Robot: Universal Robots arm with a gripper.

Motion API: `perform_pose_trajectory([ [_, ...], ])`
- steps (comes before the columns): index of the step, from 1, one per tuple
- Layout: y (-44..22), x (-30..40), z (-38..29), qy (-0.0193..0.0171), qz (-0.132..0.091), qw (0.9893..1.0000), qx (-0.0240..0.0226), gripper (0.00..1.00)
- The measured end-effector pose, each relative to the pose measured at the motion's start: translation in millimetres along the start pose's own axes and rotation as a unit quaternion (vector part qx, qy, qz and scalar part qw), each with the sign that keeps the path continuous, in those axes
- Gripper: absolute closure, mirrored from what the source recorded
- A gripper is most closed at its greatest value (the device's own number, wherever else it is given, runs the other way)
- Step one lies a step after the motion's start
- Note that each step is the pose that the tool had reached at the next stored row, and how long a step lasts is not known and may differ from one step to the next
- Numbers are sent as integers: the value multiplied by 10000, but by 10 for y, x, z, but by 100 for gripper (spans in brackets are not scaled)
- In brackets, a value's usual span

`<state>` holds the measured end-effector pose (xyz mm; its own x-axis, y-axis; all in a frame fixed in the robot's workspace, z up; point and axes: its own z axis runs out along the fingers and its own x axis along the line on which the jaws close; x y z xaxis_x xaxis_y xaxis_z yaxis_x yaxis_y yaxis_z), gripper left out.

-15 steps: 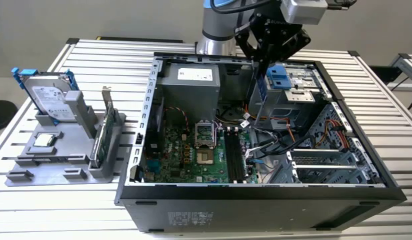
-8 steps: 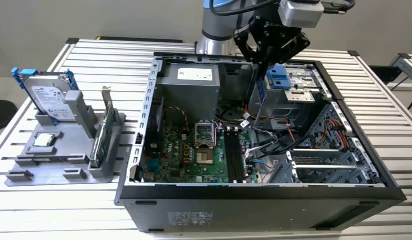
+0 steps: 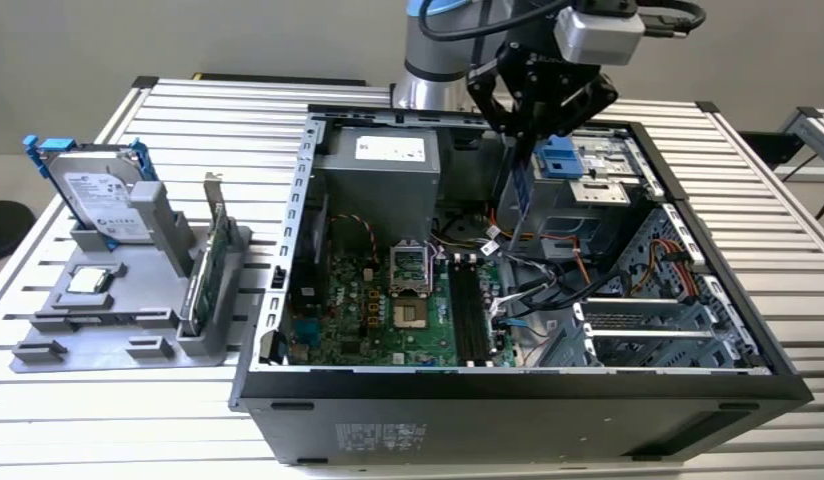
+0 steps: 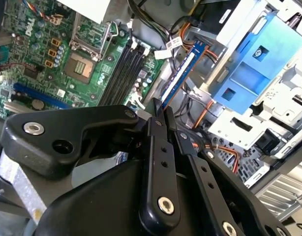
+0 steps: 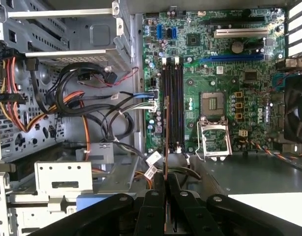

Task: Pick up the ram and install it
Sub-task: 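Insert the ram into the slot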

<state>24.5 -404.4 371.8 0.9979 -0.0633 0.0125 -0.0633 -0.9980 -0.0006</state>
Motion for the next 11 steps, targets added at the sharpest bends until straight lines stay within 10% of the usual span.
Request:
perform_pose_trajectory([
  [11,3,-1,123,4,-28,10000,-69,100],
])
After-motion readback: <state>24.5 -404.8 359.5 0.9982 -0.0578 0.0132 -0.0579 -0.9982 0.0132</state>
